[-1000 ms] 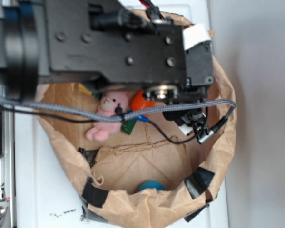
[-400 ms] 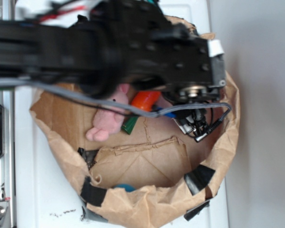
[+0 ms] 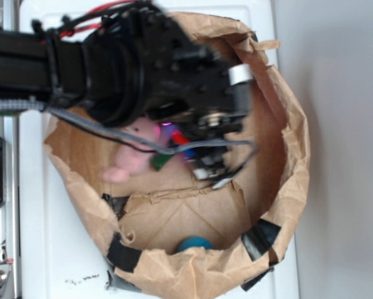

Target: Grab the carrot.

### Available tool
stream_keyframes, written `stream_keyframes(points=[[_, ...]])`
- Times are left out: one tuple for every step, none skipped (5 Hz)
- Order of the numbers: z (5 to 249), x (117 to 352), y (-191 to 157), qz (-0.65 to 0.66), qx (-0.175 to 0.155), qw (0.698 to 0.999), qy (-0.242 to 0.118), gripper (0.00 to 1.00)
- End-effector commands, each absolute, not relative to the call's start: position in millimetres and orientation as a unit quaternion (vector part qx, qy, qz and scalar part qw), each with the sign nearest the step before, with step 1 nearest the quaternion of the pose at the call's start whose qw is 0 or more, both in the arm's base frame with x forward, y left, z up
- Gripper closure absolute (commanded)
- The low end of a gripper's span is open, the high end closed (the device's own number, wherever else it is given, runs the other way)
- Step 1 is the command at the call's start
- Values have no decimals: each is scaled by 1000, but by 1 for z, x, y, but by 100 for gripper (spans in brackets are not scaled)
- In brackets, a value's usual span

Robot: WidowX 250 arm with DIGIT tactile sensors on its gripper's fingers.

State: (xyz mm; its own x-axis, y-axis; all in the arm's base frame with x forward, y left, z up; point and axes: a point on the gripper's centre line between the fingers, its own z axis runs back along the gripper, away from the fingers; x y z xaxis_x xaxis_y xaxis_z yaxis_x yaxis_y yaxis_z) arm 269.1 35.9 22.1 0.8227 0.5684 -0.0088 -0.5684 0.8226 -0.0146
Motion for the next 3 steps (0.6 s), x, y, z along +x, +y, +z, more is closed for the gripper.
stream_keyframes(points=[[54,243,57,302,-20,952,-54,100],[56,232,61,299,-25,952,-51,100],[61,250,55,295,-34,954,-50,100]])
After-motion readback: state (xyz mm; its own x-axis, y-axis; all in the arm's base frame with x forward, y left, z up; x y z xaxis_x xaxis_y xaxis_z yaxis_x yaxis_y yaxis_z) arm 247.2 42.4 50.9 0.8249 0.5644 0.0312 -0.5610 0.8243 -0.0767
